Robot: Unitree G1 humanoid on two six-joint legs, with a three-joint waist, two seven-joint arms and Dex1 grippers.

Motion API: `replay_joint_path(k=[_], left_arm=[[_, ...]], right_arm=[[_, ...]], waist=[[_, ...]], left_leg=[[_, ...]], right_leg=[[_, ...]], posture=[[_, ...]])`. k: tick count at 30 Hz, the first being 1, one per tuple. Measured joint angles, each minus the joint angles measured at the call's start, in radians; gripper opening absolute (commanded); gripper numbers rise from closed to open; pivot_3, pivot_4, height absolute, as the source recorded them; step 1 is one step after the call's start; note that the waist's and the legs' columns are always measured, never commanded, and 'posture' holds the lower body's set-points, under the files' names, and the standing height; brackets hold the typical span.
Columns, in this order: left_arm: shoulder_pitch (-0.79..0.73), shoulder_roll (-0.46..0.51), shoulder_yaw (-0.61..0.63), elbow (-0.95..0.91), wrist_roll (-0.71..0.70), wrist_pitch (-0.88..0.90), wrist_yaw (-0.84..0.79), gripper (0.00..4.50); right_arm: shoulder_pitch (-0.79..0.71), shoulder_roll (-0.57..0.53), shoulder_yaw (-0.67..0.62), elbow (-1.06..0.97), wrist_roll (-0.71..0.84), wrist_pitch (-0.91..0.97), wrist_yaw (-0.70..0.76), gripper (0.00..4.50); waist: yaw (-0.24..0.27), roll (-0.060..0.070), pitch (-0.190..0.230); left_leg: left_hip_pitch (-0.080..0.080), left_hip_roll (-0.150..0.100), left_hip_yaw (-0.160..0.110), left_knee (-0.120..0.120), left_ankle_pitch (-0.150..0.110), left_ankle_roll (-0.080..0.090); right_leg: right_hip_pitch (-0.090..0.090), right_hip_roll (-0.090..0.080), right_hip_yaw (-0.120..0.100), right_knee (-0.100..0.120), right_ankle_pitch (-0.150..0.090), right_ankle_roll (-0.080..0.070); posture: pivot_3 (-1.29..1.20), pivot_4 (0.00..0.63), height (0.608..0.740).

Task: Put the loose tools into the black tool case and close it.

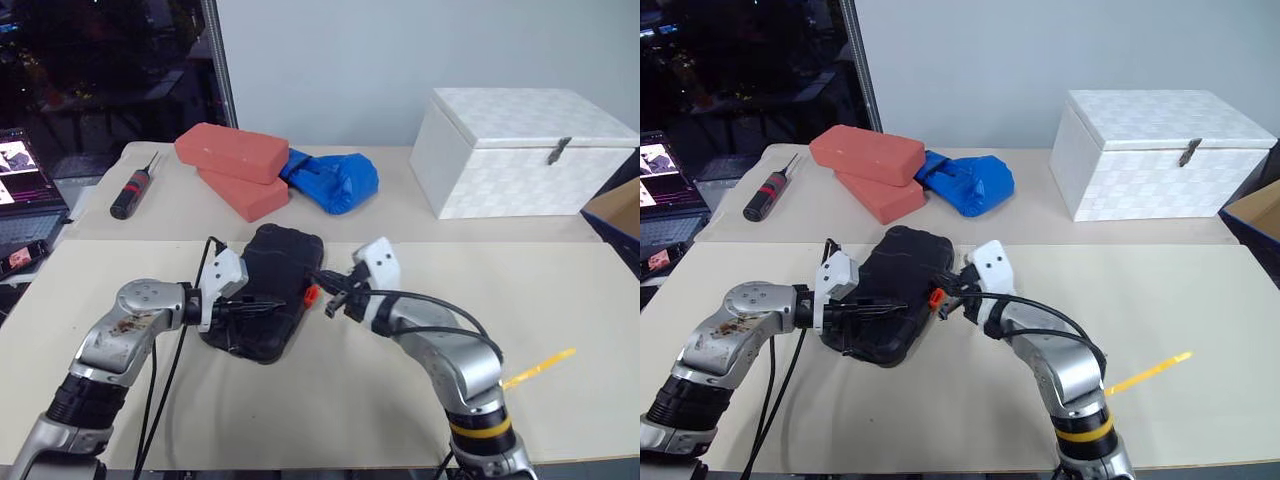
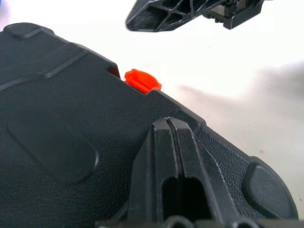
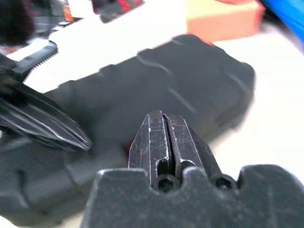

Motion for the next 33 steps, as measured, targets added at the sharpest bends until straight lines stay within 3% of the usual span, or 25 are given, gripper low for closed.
replay_joint_path(k=[15,33], left_arm=[[0.0,0.001,0.0,0.0,0.0,0.0,0.001,0.0],[0.007,0.006,0.004,-0.007,0.0,0.0,0.006,0.0]], right_arm=[[-0.016,-0.049,0.105,0.07,-0.022,0.04,-0.032,0.07],[-0.062,-0.022,0.103,0.11,-0.021,0.04,-0.018,0.07]], waist=[[-0.001,0.0,0.0],[-0.007,0.0,0.0]], left_leg=[[0.0,0.0,0.0,0.0,0.0,0.0],[0.0,0.0,0.0,0.0,0.0,0.0]], right_leg=[[0.0,0.0,0.0,0.0,0.0,-0.001],[0.0,0.0,0.0,0.0,0.0,-0.001]], posture=[[0.0,0.15,0.74],[0.0,0.15,0.74]])
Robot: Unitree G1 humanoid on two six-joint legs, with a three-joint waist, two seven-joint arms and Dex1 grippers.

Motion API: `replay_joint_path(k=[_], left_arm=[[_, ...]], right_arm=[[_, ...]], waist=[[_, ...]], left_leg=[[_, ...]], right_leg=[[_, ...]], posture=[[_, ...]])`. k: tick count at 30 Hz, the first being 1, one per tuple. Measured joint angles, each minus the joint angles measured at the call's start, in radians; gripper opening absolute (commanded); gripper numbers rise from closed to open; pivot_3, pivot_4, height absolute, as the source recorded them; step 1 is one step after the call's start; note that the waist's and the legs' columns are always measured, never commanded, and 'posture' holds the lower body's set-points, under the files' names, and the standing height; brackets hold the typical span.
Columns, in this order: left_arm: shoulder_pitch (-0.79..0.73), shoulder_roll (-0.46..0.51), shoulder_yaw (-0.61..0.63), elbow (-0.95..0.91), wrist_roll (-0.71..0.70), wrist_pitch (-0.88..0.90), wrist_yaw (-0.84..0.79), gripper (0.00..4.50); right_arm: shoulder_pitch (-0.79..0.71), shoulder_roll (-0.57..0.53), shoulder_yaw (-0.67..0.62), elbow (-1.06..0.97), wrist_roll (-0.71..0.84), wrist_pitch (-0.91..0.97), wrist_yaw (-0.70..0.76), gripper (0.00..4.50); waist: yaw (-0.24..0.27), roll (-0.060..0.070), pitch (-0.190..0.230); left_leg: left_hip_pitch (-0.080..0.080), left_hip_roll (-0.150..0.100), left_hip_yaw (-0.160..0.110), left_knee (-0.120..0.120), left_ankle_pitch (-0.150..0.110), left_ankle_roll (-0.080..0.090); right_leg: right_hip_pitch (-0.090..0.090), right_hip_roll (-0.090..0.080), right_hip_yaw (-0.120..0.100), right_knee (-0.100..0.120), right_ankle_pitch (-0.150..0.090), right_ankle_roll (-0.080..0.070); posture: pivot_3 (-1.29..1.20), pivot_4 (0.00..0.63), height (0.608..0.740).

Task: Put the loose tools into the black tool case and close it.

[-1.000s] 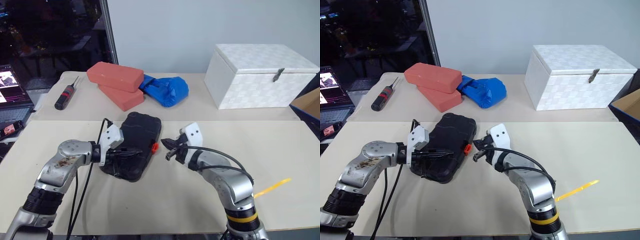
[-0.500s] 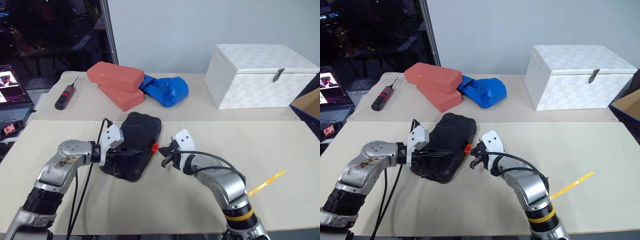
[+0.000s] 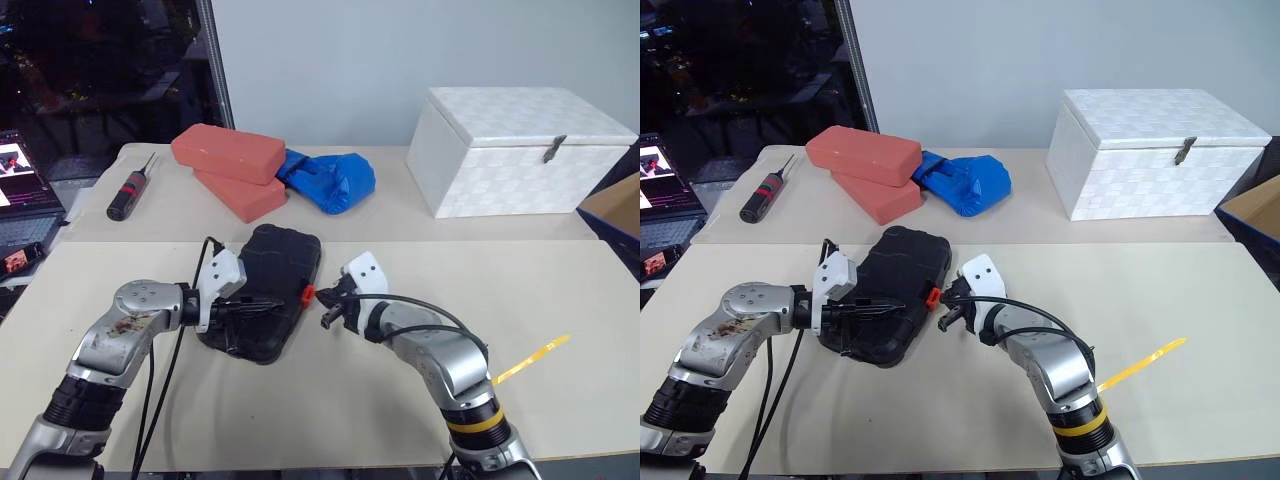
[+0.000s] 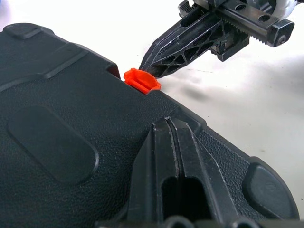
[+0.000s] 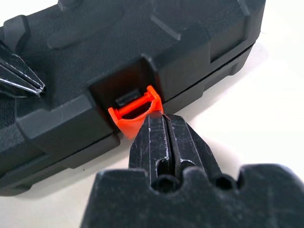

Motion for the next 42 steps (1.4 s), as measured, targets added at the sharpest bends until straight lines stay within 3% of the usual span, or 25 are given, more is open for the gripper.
replay_joint_path(k=[23,31,38,39,42], left_arm=[[0.019,0.005,0.01,-0.017,0.0,0.001,0.032,0.0],[0.024,-0.004,0.004,-0.026,0.001,0.002,0.036,0.0],[0.079,-0.039,0.045,-0.054,-0.027,-0.014,0.046,0.0],[0.086,-0.041,0.05,-0.059,-0.036,-0.016,0.047,0.0],[0.144,-0.057,0.116,-0.118,-0.111,0.018,0.063,0.71]], right_arm=[[-0.065,0.02,0.038,0.068,-0.001,0.011,0.035,0.07],[-0.122,0.064,0.081,0.034,0.023,0.014,0.072,0.07],[-0.09,0.021,0.055,-0.017,0.032,-0.048,0.116,0.07],[-0.086,0.008,0.043,-0.027,0.044,-0.058,0.129,0.31],[-0.016,-0.082,-0.052,-0.126,0.099,-0.113,0.198,1.14]], waist=[[-0.032,0.0,0.0],[-0.025,0.001,-0.003],[-0.016,-0.002,-0.007],[-0.015,-0.002,-0.007],[-0.008,-0.002,-0.006]], left_leg=[[0.002,0.001,0.0,-0.002,0.0,0.0],[0.004,0.0,0.0,-0.008,0.0,0.0],[0.002,0.0,0.0,-0.009,0.0,0.0],[0.001,0.0,0.0,-0.009,0.0,0.0],[0.0,0.0,0.0,-0.01,-0.001,0.0]], right_leg=[[-0.001,0.002,0.0,0.001,0.0,0.0],[-0.001,0.002,0.0,0.001,-0.002,-0.002],[-0.002,0.001,0.0,0.0,-0.003,0.001],[-0.002,0.001,0.0,0.0,-0.002,0.003],[-0.003,0.001,0.0,-0.001,-0.002,0.006]], posture=[[0.0,0.15,0.74],[0.0,0.15,0.74],[0.0,0.15,0.74],[0.0,0.15,0.74],[0.0,0.15,0.74]])
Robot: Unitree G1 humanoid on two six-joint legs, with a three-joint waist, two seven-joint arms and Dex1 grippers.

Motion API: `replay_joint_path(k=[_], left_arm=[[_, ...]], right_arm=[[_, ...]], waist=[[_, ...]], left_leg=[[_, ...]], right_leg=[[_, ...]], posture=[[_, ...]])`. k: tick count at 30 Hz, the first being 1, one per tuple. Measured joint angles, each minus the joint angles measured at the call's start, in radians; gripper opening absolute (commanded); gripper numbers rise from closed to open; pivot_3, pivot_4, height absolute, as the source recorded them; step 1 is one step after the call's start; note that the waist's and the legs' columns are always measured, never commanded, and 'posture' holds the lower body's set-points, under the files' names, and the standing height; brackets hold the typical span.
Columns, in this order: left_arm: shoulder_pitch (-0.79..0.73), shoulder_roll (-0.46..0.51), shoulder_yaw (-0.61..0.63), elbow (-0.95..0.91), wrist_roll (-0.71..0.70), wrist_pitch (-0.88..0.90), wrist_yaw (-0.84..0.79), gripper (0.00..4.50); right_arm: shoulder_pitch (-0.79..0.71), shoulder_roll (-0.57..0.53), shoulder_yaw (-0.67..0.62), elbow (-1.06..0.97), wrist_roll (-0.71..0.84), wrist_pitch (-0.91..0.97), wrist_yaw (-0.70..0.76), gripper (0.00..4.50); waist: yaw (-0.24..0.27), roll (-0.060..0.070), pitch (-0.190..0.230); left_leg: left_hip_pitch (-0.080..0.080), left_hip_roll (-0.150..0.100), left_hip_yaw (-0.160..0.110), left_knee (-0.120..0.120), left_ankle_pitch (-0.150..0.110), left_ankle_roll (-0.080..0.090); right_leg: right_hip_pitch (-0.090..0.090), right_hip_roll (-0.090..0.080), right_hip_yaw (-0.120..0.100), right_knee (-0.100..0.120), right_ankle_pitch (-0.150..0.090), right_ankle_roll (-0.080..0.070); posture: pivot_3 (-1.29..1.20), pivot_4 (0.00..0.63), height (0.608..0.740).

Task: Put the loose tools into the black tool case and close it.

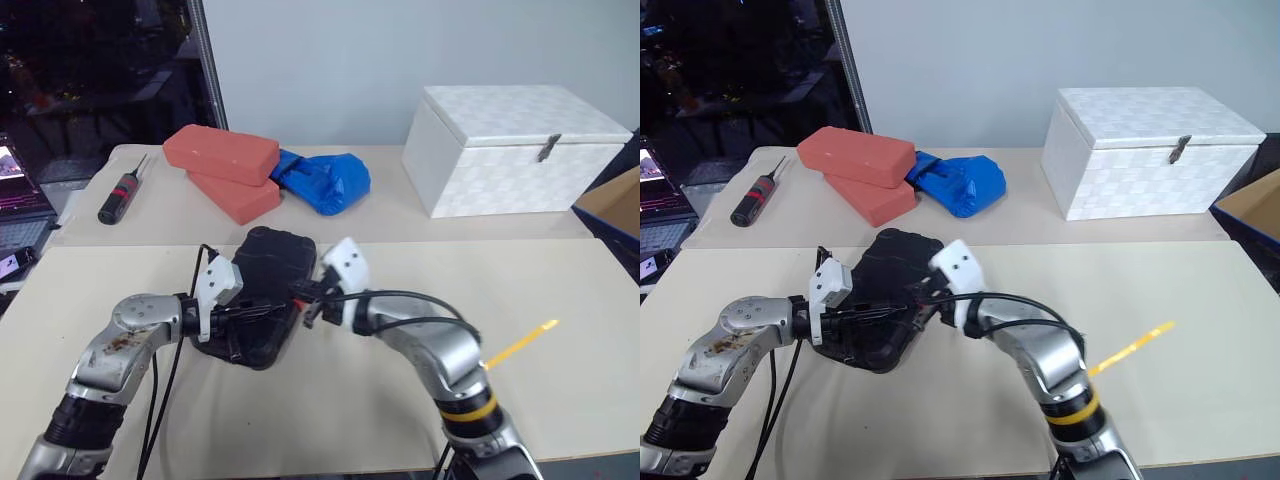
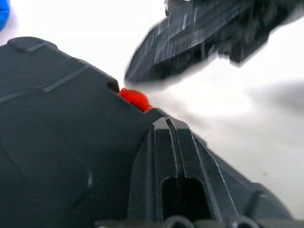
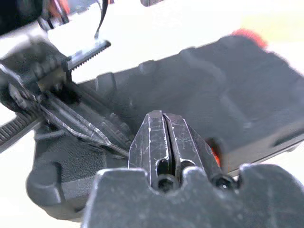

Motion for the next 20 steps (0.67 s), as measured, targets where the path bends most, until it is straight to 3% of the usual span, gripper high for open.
replay_joint_path(k=[5,10,13,17,20], left_arm=[[0.164,0.03,0.166,-0.131,-0.129,0.097,0.04,2.66],[0.308,0.068,0.338,-0.245,-0.233,0.171,0.072,4.35],[0.406,0.087,0.439,-0.297,-0.268,0.188,0.077,4.44],[0.661,0.072,0.593,-0.372,-0.268,0.177,0.051,4.44],[0.731,0.052,0.623,-0.374,-0.245,0.153,0.04,4.44]], right_arm=[[0.192,-0.294,-0.209,-0.144,0.09,-0.066,0.197,2.9],[0.385,-0.441,-0.355,-0.192,0.153,-0.171,0.358,4.47],[0.468,-0.483,-0.437,-0.192,0.164,-0.231,0.417,4.5],[0.607,-0.501,-0.586,-0.183,0.178,-0.345,0.49,4.5],[0.631,-0.503,-0.624,-0.167,0.176,-0.395,0.495,4.5]], waist=[[0.011,-0.003,0.003],[0.012,-0.008,0.007],[0.013,-0.01,0.008],[0.016,-0.014,0.011],[0.024,-0.017,0.013]], left_leg=[[-0.005,0.0,0.0,0.0,-0.003,0.001],[-0.005,0.0,0.0,0.0,-0.003,0.001],[-0.004,-0.001,0.0,0.002,-0.003,0.0],[-0.002,0.0,0.001,0.002,-0.004,-0.002],[0.0,0.0,0.0,0.004,-0.006,-0.005]], right_leg=[[-0.005,0.0,-0.001,0.0,-0.004,0.0],[-0.004,-0.001,-0.001,0.0,-0.005,-0.001],[-0.004,-0.001,-0.001,0.0,-0.009,-0.007],[-0.001,-0.002,-0.001,-0.001,-0.009,-0.008],[-0.001,-0.002,-0.001,-0.001,-0.01,-0.009]], posture=[[0.0,0.15,0.74],[0.0,0.15,0.74],[0.0,0.15,0.74],[0.0,0.15,0.74],[0.0,0.15,0.74]])
